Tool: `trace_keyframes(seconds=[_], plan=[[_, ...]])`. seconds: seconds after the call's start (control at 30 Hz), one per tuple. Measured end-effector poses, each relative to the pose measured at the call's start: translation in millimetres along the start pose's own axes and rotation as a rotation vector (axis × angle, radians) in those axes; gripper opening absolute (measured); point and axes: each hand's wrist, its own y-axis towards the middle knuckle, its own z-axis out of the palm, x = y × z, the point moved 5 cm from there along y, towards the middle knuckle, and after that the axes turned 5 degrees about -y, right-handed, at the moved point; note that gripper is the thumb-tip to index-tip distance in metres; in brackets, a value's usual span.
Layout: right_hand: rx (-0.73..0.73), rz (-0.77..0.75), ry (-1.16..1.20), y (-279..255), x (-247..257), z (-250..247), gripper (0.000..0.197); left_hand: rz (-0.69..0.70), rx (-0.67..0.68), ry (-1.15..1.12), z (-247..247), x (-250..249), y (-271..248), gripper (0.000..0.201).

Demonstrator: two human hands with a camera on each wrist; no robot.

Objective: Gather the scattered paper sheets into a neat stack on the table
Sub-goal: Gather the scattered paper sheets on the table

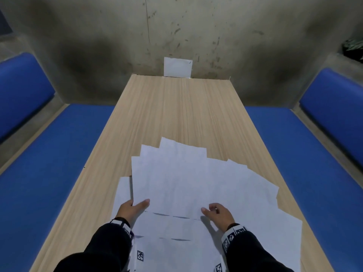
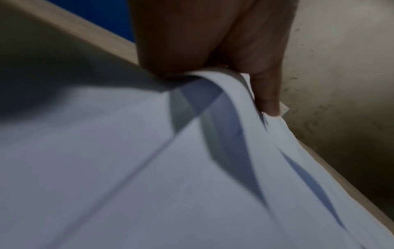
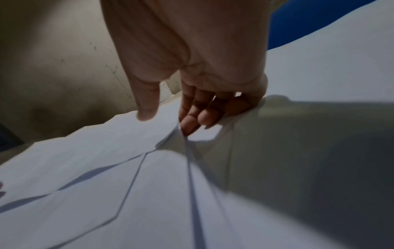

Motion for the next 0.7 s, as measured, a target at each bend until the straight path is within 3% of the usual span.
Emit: trace_keyframes(seconds=[0.07,0.17,0.23,0.33,0.53,0.6,0.7], plan=[[0.001,-0.009,-0.039,-2,2,4,0.041,-0.042,0.008,-0.065,6,-13,-23,0.060],[-0.009,0.023,-0.069,-4,1,9,0.023,-0.098,0.072,-0.104,-6,15,9,0.075],[-0.025,0.034,-0.101,-4,-1,11,0.018,-0.083,0.116,0.026,-12,22,19,0.087],[-0.030,0.008,-0.068,-4,-1,13,0.020,-0.032,0.080,0.201,-16,20,26,0.053],[-0.078,-0.095,0.174,-8,-3,0,0.013,0.224,-0.075,0.208,-48,-36,-7,0.026],[-0.046,-0.159,0.244,-16,14,-4,0.036,0.296,-0.071,0.167,-60,-59,-28,0.015],[0.139,-0.229,0.473,-35,58,-10,0.099,0.383,-0.045,0.082,-66,-94,-60,0.026]])
